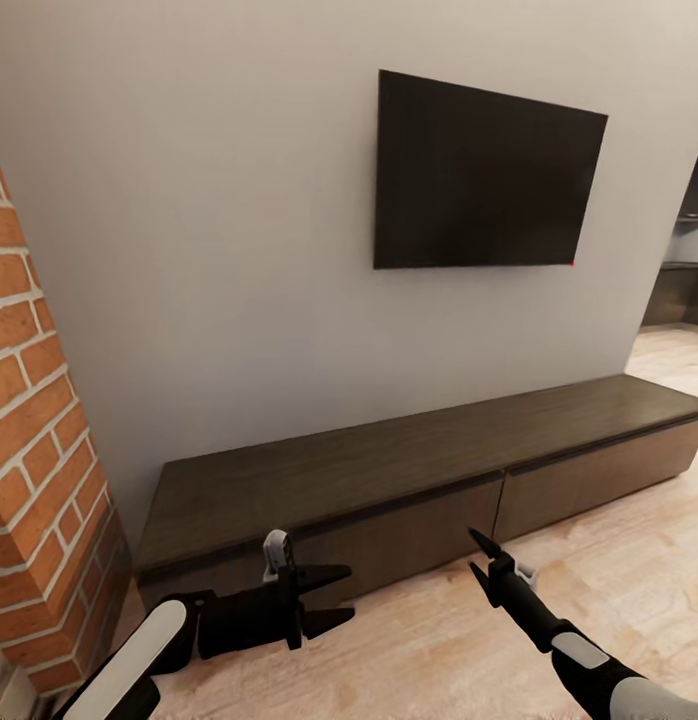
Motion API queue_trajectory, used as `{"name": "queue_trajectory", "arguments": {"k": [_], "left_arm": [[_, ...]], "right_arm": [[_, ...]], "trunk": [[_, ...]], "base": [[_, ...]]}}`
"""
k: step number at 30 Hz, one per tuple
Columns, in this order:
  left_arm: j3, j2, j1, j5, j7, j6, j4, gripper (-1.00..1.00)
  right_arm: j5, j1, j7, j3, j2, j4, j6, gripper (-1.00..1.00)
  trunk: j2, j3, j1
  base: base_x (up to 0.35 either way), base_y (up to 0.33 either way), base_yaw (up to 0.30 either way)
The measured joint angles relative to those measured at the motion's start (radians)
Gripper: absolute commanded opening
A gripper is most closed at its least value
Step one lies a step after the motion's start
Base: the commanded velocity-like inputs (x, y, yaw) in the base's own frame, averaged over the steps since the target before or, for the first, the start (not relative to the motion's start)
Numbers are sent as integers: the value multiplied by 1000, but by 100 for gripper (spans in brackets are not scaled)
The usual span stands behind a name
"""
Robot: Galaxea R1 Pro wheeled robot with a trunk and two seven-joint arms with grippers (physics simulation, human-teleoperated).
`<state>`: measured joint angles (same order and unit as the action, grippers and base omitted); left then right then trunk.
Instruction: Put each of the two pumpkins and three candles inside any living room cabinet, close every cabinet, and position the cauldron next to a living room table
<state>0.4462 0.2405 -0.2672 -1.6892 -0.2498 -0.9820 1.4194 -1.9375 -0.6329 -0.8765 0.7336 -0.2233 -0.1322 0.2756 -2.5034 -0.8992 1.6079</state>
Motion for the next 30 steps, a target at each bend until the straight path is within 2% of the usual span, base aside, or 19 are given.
{"name": "queue_trajectory", "arguments": {"k": [3,9,30], "left_arm": [[-2,0,0,0,1,0,-1,100],[-4,0,0,0,1,0,1,100],[4,0,0,0,1,0,4,100]], "right_arm": [[-5,-4,8,-1,-9,-5,-25,100],[-6,-6,10,1,-30,-9,-29,100],[-3,-6,2,3,-30,-9,-32,100]], "trunk": [[-1,-12,1],[-2,-35,4],[-7,-116,13]], "base": [[0,0,0],[0,0,0],[0,0,0]]}}
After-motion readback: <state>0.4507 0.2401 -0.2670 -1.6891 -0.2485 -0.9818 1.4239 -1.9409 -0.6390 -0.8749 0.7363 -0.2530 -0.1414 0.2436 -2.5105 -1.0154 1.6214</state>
